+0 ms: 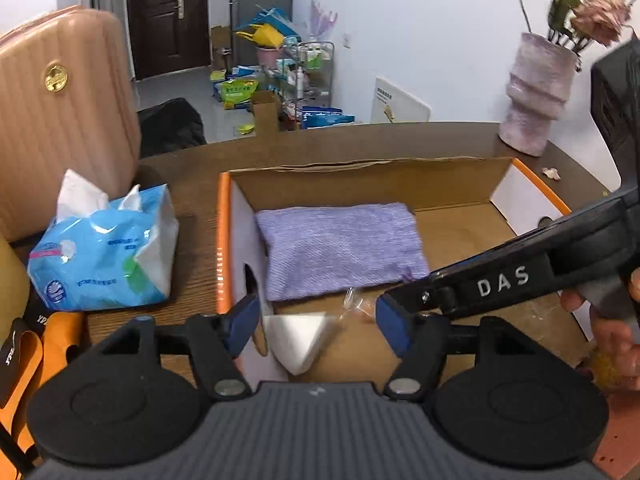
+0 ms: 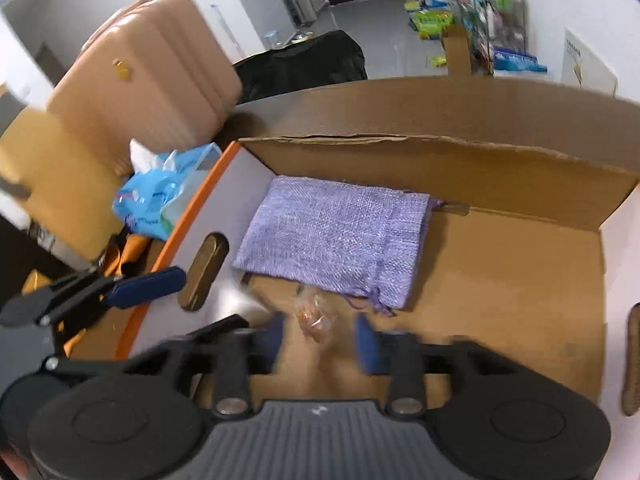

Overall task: Organize soft objects
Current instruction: 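Carry both items into the box and open both grippers, then withdraw both grippers from the box back over the table, then grasp the pink sponge block with the right gripper and lift it, then carry the pink sponge block into the box and open the right gripper, then withdraw both grippers from the box back over the table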

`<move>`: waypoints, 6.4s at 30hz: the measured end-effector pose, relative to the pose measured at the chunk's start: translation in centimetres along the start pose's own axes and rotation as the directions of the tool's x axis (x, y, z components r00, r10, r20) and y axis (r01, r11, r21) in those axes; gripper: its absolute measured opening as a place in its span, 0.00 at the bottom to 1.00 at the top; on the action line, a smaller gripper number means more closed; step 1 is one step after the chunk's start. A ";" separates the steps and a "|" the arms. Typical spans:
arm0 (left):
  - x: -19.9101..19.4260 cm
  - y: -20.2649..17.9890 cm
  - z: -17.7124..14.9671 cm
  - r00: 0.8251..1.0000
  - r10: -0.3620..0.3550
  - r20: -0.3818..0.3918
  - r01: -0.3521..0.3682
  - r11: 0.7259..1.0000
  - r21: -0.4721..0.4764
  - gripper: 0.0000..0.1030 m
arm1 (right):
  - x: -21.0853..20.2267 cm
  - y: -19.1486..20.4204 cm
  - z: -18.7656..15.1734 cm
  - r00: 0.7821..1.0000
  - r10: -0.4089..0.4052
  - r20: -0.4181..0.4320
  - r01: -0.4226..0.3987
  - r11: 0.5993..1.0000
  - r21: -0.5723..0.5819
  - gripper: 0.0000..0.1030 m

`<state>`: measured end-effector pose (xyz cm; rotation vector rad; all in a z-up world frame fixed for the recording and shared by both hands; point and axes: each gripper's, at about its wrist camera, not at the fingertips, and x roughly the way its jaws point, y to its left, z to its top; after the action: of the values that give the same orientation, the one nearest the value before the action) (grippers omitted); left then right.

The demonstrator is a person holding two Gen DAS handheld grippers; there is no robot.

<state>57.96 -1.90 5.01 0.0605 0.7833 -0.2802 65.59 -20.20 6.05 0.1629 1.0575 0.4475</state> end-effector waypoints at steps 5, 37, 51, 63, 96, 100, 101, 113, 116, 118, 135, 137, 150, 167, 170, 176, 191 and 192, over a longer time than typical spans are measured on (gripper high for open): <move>-1.9 0.9 0.6 1.000 -0.013 0.021 0.013 1.000 0.000 0.67 | -1.7 -0.5 0.0 0.998 -0.025 0.053 0.024 1.000 0.013 0.54; -29.5 -11.6 -20.3 0.783 0.174 0.597 -0.203 0.979 -0.018 1.00 | -30.7 2.5 -31.4 0.632 -0.088 0.770 0.285 0.950 -0.125 0.88; -26.5 -13.6 -28.2 0.893 0.127 0.432 -0.127 0.991 -0.029 1.00 | -25.2 3.9 -44.4 0.643 -0.131 0.754 0.313 0.944 -0.103 0.95; -21.2 -13.5 -24.0 0.922 0.040 0.386 -0.030 0.999 -0.033 0.94 | -22.2 2.5 -38.7 0.691 -0.189 0.698 0.310 0.949 -0.050 0.88; -20.2 -15.1 -27.7 0.965 -0.162 0.205 0.185 0.978 -0.095 0.85 | -20.3 -0.2 -45.2 0.808 -0.090 0.583 0.047 0.995 0.088 0.52; -19.4 -15.3 -25.7 0.952 -0.201 0.229 0.235 0.963 -0.132 0.76 | -20.3 -1.2 -43.8 0.804 -0.067 0.591 -0.015 0.991 0.133 0.52; -19.0 -15.4 -25.3 0.953 -0.206 0.224 0.241 0.960 -0.141 0.69 | -20.1 -1.4 -43.3 0.807 -0.066 0.587 -0.021 0.990 0.140 0.52; -16.2 -14.3 -22.6 0.931 -0.315 0.184 0.350 0.914 -0.207 0.26 | -18.6 -3.7 -39.8 0.834 -0.005 0.551 -0.140 0.965 0.220 0.17; -16.9 -12.3 -18.7 0.913 -0.299 0.278 0.356 0.916 -0.184 0.26 | -19.5 -2.1 -35.8 0.805 0.020 0.593 -0.118 0.985 0.127 0.17; -16.9 -10.9 -15.2 0.911 -0.251 0.328 0.312 0.938 -0.150 0.26 | -19.5 -1.3 -31.8 0.793 0.051 0.607 -0.124 0.989 0.079 0.17; -4.6 -0.2 -4.4 0.993 0.005 0.119 0.004 0.997 -0.076 0.25 | -2.3 1.2 -9.2 0.950 0.073 0.304 -0.116 0.985 0.124 0.18; -3.8 -0.5 -4.8 0.997 -0.006 0.075 0.011 0.998 -0.061 0.20 | -1.1 1.7 -9.2 0.958 0.036 0.284 -0.071 0.991 0.113 0.19; -6.9 -2.1 -5.2 0.992 0.039 0.120 -0.032 0.997 -0.065 0.16 | -4.7 1.4 -9.8 0.966 -0.014 0.258 0.005 0.999 0.038 0.31; -21.4 -8.5 -6.4 0.871 0.112 0.479 -0.117 0.993 -0.019 0.72 | -26.1 0.3 -18.7 0.699 -0.203 0.685 0.339 0.938 -0.068 0.72; -22.0 -9.8 -6.7 0.868 0.107 0.484 -0.113 0.993 -0.017 0.73 | -26.9 0.1 -19.6 0.689 -0.196 0.698 0.337 0.939 -0.068 0.72; -23.6 -12.0 -12.1 0.837 0.143 0.528 -0.152 0.988 -0.028 0.82 | -27.0 0.3 -24.8 0.645 -0.180 0.743 0.325 0.944 -0.053 0.76; -22.4 -13.5 -25.6 0.922 0.078 0.379 -0.078 0.997 -0.014 0.98 | -21.1 0.6 -42.3 0.743 -0.240 0.624 0.308 0.951 0.000 0.83; -22.2 -13.4 -25.3 0.922 0.078 0.379 -0.079 0.997 -0.015 0.99 | -20.9 0.7 -41.8 0.741 -0.254 0.622 0.318 0.948 0.008 0.84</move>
<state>21.95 -5.81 3.32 0.0366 0.3932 -0.2071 20.56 -32.05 2.63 0.0451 0.3915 0.1371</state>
